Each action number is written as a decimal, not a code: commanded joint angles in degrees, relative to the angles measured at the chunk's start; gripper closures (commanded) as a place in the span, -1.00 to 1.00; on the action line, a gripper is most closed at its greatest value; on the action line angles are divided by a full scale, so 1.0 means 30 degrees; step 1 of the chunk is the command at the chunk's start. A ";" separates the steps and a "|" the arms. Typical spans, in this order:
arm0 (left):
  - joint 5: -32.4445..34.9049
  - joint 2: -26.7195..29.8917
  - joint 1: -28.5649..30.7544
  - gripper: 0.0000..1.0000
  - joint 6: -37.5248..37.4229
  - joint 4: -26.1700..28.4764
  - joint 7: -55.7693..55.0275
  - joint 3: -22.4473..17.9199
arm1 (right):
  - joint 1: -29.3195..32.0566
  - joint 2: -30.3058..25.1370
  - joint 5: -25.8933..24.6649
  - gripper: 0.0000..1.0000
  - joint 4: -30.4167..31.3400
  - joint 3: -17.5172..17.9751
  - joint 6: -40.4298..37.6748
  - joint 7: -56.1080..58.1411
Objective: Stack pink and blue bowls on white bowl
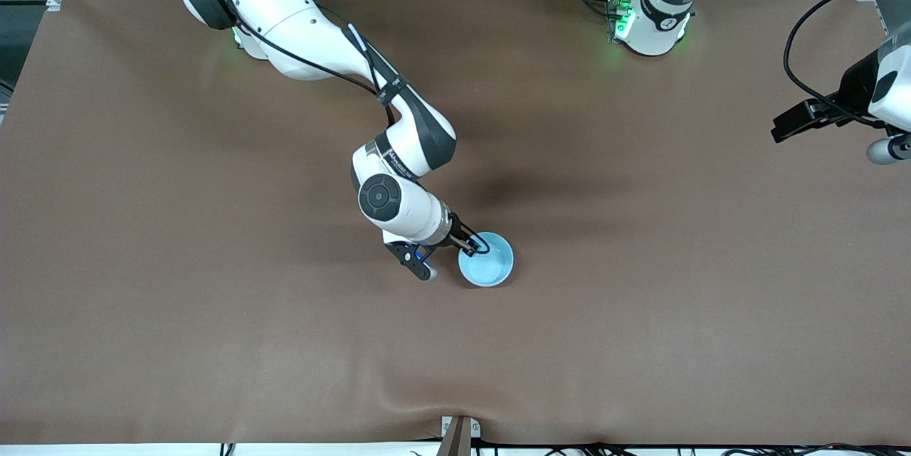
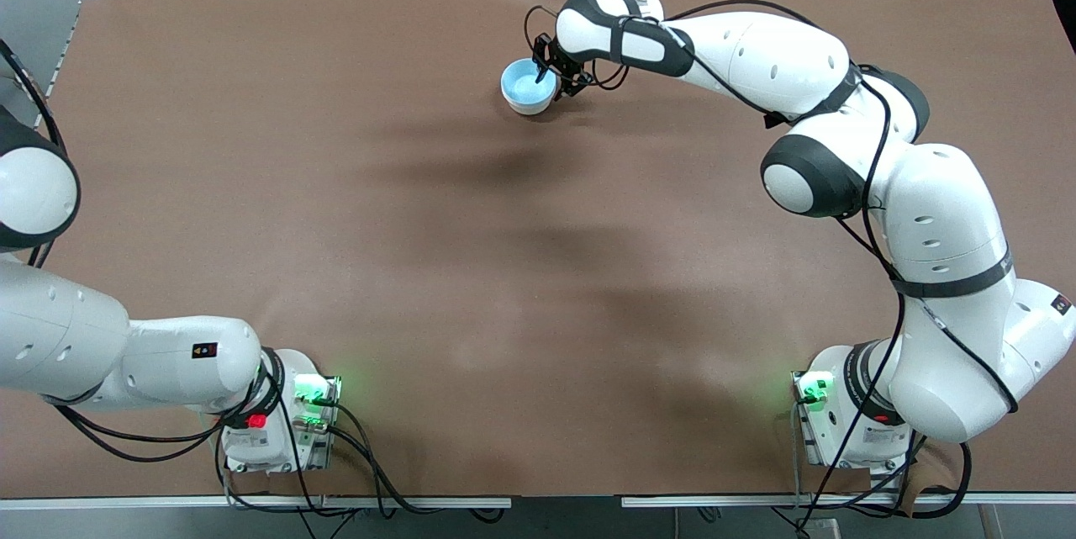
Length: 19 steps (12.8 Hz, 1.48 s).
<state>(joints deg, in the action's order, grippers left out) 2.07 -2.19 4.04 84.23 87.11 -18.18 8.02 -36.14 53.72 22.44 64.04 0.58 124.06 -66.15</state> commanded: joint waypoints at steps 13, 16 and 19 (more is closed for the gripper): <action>-0.0018 0.0437 0.0002 -1.00 -0.0099 -0.0034 0.0756 0.0050 | 0.9258 -0.6271 -0.5102 -1.00 -0.1423 -0.0018 -1.2223 1.7872; -0.0018 0.0378 0.0031 -1.00 -0.0099 0.0025 0.0785 0.0049 | 1.1368 -0.8259 -0.5137 -1.00 -0.1394 0.0215 -1.4304 1.9674; -0.0018 0.0232 0.0031 -1.00 -0.0070 0.0025 0.0785 0.0020 | 1.2307 -1.1389 -0.6015 -1.00 -0.1103 0.0391 -1.7406 1.9879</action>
<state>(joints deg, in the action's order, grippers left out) 2.07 -1.69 4.00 84.37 87.13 -16.91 8.12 -0.91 26.91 6.73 58.04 -0.31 76.03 -7.07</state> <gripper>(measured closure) 0.000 0.000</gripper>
